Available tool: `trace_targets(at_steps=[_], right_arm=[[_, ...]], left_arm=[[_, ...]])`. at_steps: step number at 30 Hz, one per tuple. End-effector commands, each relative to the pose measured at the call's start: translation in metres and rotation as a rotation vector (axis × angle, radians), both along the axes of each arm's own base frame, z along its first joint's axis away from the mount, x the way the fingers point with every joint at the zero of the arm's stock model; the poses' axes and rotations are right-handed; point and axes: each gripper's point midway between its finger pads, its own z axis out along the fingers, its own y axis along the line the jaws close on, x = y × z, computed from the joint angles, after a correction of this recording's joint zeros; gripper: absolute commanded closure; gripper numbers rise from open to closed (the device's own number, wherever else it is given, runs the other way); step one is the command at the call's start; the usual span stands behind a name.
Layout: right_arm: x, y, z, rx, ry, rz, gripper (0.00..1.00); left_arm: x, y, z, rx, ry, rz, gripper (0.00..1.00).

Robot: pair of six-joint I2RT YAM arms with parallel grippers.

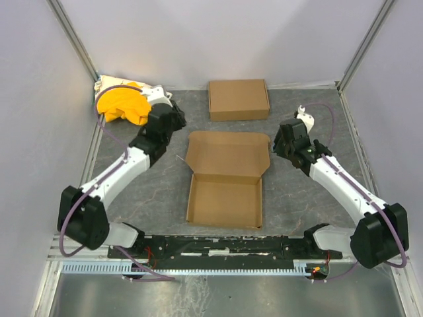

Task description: Fold the paper box

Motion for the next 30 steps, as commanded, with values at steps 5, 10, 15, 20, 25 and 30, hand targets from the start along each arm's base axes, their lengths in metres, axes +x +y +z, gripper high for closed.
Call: trace_targets(at_steps=[5,10,15,20,25,30], right_arm=[[-0.005,-0.046,-0.032,0.026,0.066,-0.17,0.78],[0.007,-0.033,-0.069,0.053,0.17,-0.055,0.98],[0.011,0.003,-0.099,0.104,0.28,0.097,0.98],[0.017,0.016,-0.105,0.07,0.292,0.13,0.98],[0.024,0.024,-0.104,0.032,0.3,0.16,0.98],[0.026,0.035,-0.099,-0.014,0.293,0.192,0.98]], left_arm=[[0.017,0.086,-0.092,0.12,0.345,0.203,0.62],[0.011,0.075,-0.152,0.124,0.494,0.128,0.67],[0.011,0.061,-0.181,0.125,0.584,0.062,0.76],[0.012,0.043,-0.188,0.12,0.583,0.009,0.8],[0.014,0.018,-0.19,0.137,0.574,-0.064,0.81],[0.006,-0.008,-0.188,0.194,0.554,-0.131,0.82]])
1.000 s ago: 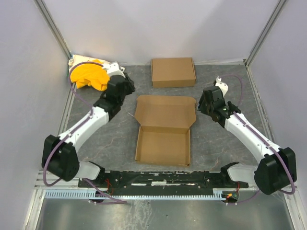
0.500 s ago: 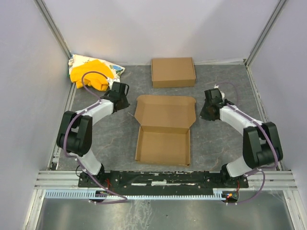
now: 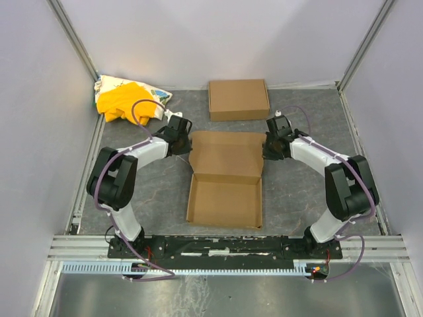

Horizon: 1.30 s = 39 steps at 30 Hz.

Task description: Fold the paper box

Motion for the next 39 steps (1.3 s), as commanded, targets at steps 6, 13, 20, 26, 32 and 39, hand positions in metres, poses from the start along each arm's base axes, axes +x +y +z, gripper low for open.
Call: trace_targets(at_steps=[6,13,20,26,32,39], right_arm=[[0.012,0.034,0.011,-0.08,-0.042,0.103,0.98],[0.01,0.049,0.004,-0.109,-0.033,0.136,0.98],[0.009,0.051,0.008,-0.191,-0.036,0.156,0.98],[0.007,0.058,0.006,-0.278,-0.036,0.191,0.98],[0.007,0.062,0.007,-0.315,-0.05,0.201,0.98],[0.006,0.047,0.024,-0.361,-0.085,0.167,0.99]], left_arm=[[-0.002,-0.055,0.022,0.056,-0.086,-0.162,0.82],[-0.013,-0.067,0.014,0.157,-0.056,-0.215,0.83],[-0.018,-0.072,0.005,0.256,-0.019,-0.267,0.84],[-0.022,-0.074,0.011,0.354,-0.048,-0.287,0.84],[-0.025,-0.074,0.011,0.419,-0.054,-0.299,0.84],[-0.022,-0.063,0.028,0.456,-0.097,-0.241,0.81]])
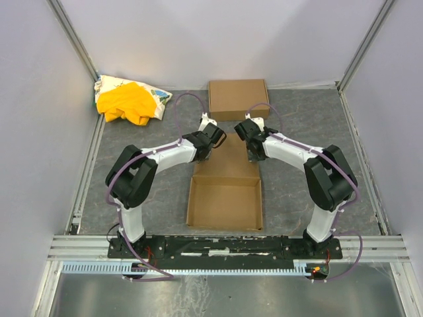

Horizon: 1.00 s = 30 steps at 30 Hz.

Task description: Fold the paper box

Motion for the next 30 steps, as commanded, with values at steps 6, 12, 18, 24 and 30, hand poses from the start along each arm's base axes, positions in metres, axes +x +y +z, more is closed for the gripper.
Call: trace_targets(at_steps=[6,12,18,24,30], right_arm=[[0.003,-0.015,0.053,0.112,-0.135,-0.036,0.93],[-0.007,-0.058,0.068,0.168,-0.153,-0.084,0.76],[-0.007,-0.061,0.088,0.21,-0.159,-0.055,0.53],[0.002,-0.044,0.094,0.309,-0.154,-0.039,0.49],[0.013,-0.028,0.077,0.344,-0.067,-0.02,0.46]], left_arm=[[0.008,0.001,0.054,-0.06,-0.135,0.035,0.7],[0.014,0.029,0.085,-0.097,-0.191,0.095,0.59],[0.023,0.065,0.113,-0.166,-0.229,0.162,0.57],[0.018,0.091,0.136,-0.25,-0.3,0.211,0.57],[0.009,0.09,0.134,-0.306,-0.322,0.19,0.57]])
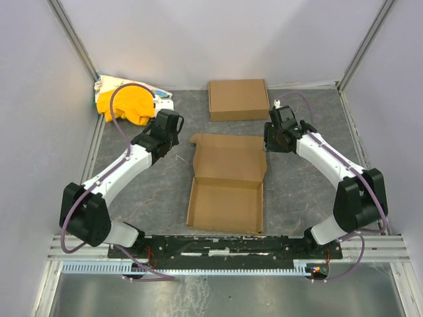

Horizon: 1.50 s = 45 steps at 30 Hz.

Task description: Fold the paper box

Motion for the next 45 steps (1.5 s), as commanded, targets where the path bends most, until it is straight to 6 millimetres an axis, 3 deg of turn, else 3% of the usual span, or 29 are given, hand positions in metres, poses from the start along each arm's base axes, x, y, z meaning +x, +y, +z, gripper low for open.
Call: trace_targets(at_steps=[1,13,20,27,33,38,45], right_arm=[[0.017,0.017,0.005,0.058,0.007,0.023,0.45],[0.032,0.023,-0.015,0.03,0.076,0.031,0.47],[0.038,0.026,-0.034,0.011,0.124,0.049,0.58],[0.041,0.021,-0.036,-0.042,0.108,0.075,0.7],[0.043,0.019,-0.027,-0.079,0.054,0.1,0.97],[0.045,0.02,-0.011,-0.12,-0.043,0.113,0.98],[0.037,0.022,0.036,-0.073,-0.299,0.092,0.98]], left_arm=[[0.003,-0.011,0.011,-0.089,-0.067,-0.026,0.57],[0.001,-0.019,0.008,-0.12,-0.058,-0.056,0.58],[0.0,-0.019,0.007,-0.12,-0.054,-0.059,0.58],[0.0,-0.021,0.006,-0.129,-0.051,-0.067,0.59],[0.001,-0.024,0.005,-0.136,-0.048,-0.073,0.59],[0.001,-0.024,0.011,-0.151,-0.073,-0.072,0.58],[0.003,-0.017,0.038,-0.179,-0.2,-0.049,0.58]])
